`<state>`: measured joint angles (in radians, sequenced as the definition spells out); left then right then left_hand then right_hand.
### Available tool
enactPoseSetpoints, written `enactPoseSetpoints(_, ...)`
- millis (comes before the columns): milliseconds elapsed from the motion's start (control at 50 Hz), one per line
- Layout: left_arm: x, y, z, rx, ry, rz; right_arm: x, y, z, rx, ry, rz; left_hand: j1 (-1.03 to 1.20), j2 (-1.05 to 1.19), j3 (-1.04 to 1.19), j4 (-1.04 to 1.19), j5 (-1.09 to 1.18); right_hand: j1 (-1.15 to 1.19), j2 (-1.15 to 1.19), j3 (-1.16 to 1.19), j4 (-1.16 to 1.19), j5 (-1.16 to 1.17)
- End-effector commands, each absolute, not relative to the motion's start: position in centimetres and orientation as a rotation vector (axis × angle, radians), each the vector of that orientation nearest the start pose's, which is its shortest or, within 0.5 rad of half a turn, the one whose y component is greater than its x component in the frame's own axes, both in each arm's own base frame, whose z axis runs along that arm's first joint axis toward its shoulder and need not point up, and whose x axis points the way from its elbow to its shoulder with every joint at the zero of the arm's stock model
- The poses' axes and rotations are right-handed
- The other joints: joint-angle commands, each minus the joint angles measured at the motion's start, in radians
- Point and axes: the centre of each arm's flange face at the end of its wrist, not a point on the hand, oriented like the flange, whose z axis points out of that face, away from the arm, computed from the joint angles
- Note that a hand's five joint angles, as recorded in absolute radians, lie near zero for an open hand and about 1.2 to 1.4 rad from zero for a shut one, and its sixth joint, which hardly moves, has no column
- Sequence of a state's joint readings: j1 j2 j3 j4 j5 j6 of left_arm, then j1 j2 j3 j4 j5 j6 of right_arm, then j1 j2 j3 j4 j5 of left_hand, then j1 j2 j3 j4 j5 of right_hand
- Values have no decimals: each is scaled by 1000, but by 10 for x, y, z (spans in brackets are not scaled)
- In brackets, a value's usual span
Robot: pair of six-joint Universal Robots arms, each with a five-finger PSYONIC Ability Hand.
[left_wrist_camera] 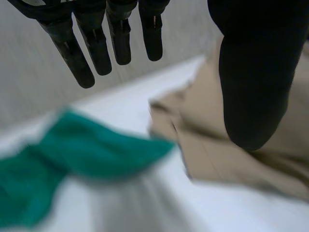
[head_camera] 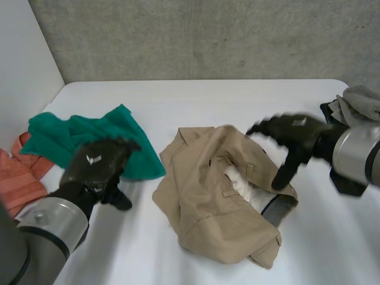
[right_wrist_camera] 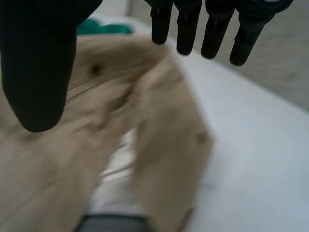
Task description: Fold the laundry.
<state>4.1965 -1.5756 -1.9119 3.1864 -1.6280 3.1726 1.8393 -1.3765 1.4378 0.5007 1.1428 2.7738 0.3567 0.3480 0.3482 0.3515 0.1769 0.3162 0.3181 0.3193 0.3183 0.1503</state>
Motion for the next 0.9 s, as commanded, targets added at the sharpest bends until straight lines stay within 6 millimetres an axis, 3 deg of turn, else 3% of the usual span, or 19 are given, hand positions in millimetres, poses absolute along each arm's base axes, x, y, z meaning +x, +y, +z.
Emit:
enactPoseSetpoints(20, -245, -182, 161, 667, 3069, -1547, 258, -199, 219, -1209, 2131, -1289, 83, 91, 91, 88, 88, 99, 97, 96, 97, 90)
enactPoseSetpoints(140, -260, -194, 145, 738, 3131, -1523, 271, -200, 193, -1214, 2125, -1300, 80, 89, 88, 85, 85, 102, 100, 99, 100, 93)
enactPoseSetpoints(320, -288, -200, 140, 819, 3049, -1709, 283, -203, 166, -1214, 2122, -1308, 54, 62, 62, 59, 59, 149, 147, 146, 147, 140)
enactPoseSetpoints(400, -296, -197, 135, 848, 3020, -1738, 285, -204, 159, -1210, 2115, -1299, 45, 53, 53, 50, 50, 386, 384, 383, 384, 377)
enactPoseSetpoints(420, -298, -195, 133, 857, 3012, -1743, 286, -205, 159, -1206, 2108, -1310, 42, 50, 50, 47, 47, 602, 600, 599, 600, 593)
enactPoseSetpoints(500, -303, -191, 127, 900, 2998, -1730, 287, -209, 162, -1182, 2093, -1341, 33, 42, 41, 38, 38, 1079, 1077, 1076, 1077, 1070)
enactPoseSetpoints(560, -308, -188, 120, 960, 2972, -1708, 286, -213, 171, -1161, 2083, -1385, 33, 42, 41, 38, 38, 1080, 1078, 1077, 1078, 1071)
enactPoseSetpoints(660, -312, -194, 113, 1025, 2861, -1713, 276, -225, 201, -1105, 2050, -1525, 74, 82, 82, 79, 79, 1080, 1078, 1077, 1078, 1071)
enactPoseSetpoints(680, -313, -197, 114, 1019, 2840, -1727, 275, -226, 207, -1099, 2042, -1548, 135, 144, 144, 140, 140, 1080, 1078, 1077, 1078, 1071)
enactPoseSetpoints(700, -313, -203, 118, 987, 2795, -1763, 272, -230, 214, -1091, 2036, -1583, 406, 415, 414, 411, 411, 1080, 1078, 1077, 1078, 1071)
enactPoseSetpoints(760, -312, -217, 130, 902, 2706, -1854, 271, -231, 223, -1090, 2022, -1619, 909, 918, 918, 914, 914, 1080, 1078, 1077, 1078, 1071)
enactPoseSetpoints(780, -312, -226, 144, 830, 2639, -1934, 270, -234, 227, -1090, 2016, -1646, 1038, 1047, 1047, 1043, 1044, 1080, 1078, 1077, 1078, 1071)
enactPoseSetpoints(840, -311, -238, 169, 720, 2525, -2063, 269, -241, 236, -1098, 2001, -1711, 1040, 1048, 1048, 1045, 1045, 1080, 1078, 1077, 1078, 1071)
enactPoseSetpoints(860, -311, -244, 188, 667, 2449, -2158, 268, -247, 242, -1108, 1989, -1766, 1040, 1048, 1048, 1045, 1045, 1080, 1078, 1077, 1078, 1071)
enactPoseSetpoints(900, -311, -246, 210, 642, 2371, -2258, 267, -253, 252, -1110, 1970, -1833, 1040, 1048, 1048, 1045, 1045, 1080, 1078, 1077, 1078, 1071)
